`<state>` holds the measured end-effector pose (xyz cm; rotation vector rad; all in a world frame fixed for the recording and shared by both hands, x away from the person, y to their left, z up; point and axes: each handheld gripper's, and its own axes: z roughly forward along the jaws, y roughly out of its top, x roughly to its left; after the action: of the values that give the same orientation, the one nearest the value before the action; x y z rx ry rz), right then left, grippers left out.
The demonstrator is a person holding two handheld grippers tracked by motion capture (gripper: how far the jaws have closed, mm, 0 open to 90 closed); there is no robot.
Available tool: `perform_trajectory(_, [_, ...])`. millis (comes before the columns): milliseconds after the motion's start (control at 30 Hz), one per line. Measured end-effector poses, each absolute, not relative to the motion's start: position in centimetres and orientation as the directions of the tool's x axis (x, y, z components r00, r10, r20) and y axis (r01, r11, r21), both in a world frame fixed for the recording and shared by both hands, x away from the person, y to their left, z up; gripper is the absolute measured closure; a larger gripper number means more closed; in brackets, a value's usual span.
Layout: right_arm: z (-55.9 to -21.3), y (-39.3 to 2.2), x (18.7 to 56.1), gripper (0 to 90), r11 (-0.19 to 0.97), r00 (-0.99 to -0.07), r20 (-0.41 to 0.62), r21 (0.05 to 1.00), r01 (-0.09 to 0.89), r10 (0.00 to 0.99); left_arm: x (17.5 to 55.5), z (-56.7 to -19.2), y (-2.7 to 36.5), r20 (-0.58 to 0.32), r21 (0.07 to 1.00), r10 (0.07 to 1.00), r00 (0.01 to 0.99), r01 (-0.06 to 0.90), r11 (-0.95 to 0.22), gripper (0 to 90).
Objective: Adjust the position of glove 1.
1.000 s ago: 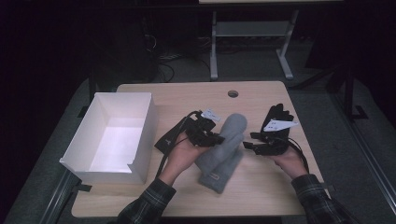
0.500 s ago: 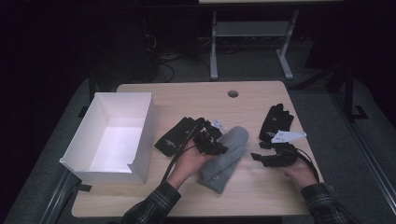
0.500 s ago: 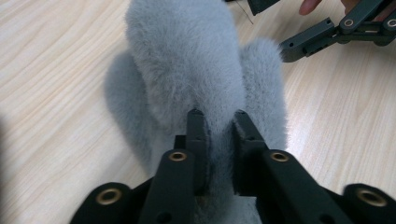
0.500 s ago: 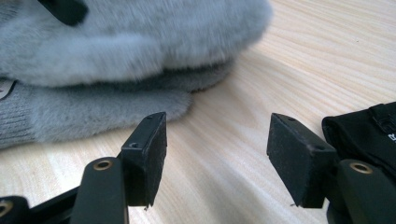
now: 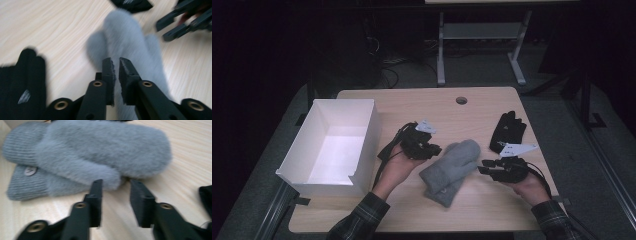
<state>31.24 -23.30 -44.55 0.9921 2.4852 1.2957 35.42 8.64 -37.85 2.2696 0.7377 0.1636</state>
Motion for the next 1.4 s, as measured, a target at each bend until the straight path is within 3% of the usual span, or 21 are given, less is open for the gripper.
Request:
perform_trajectory(100, [-44.5, -22.8, 30.6, 65.5, 0.415, -0.771, 0.145, 0.774, 0.479, 0.62, 35.0, -38.7, 9.7, -0.105, 0.676, 0.554, 0.826, 0.467, -0.569, 84.0])
perform_trajectory(300, [-44.7, -22.5, 30.7, 56.3, 0.403, -0.761, 0.156, 0.772, 0.491, 0.63, 33.6, -40.0, 12.2, -0.113, 0.672, 0.561, 0.82, 0.479, -0.565, 75.8])
perform_trajectory(667, [-45.2, -21.7, 31.5, 52.4, 0.417, -0.769, 0.168, 0.759, 0.501, 0.617, 31.2, -41.0, 14.2, -0.111, 0.663, 0.489, 0.865, 0.431, -0.613, 54.8])
perform_trajectory(867, [-45.3, -21.5, 31.8, 52.0, 0.417, -0.771, 0.174, 0.757, 0.503, 0.613, 31.4, -42.2, 13.3, -0.086, 0.646, 0.453, 0.887, 0.396, -0.652, 51.2])
perform_trajectory(967, [-45.4, -21.5, 32.0, 52.0, 0.421, -0.774, 0.172, 0.757, 0.5, 0.609, 31.7, -42.3, 13.3, -0.085, 0.644, 0.424, 0.902, 0.374, -0.668, 52.7])
perform_trajectory(1100, [-45.5, -21.3, 32.3, 55.8, 0.423, -0.771, 0.195, 0.742, 0.52, 0.606, 31.7, -42.6, 13.1, -0.098, 0.645, 0.407, 0.908, 0.37, -0.669, 65.0])
perform_trajectory(1200, [-45.8, -21.0, 32.6, 64.3, 0.436, -0.773, 0.199, 0.729, 0.528, 0.602, 31.8, -42.7, 12.9, -0.09, 0.636, 0.403, 0.911, 0.364, -0.68, 74.0])
perform_trajectory(1300, [-45.7, -21.0, 32.6, 80.1, 0.44, -0.77, 0.186, 0.729, 0.524, 0.61, 31.8, -42.6, 12.7, -0.119, 0.634, 0.414, 0.902, 0.39, -0.668, 81.5])
perform_trajectory(1333, [-45.6, -21.2, 32.6, 89.2, 0.437, -0.769, 0.178, 0.735, 0.519, 0.614, 31.8, -42.5, 12.8, -0.127, 0.633, 0.411, 0.903, 0.393, -0.667, 82.6])
perform_trajectory(1400, [-45.4, -21.3, 32.6, 90.0, 0.429, -0.766, 0.177, 0.74, 0.517, 0.618, 31.8, -42.3, 12.7, -0.139, 0.642, 0.42, 0.897, 0.405, -0.651, 83.5])
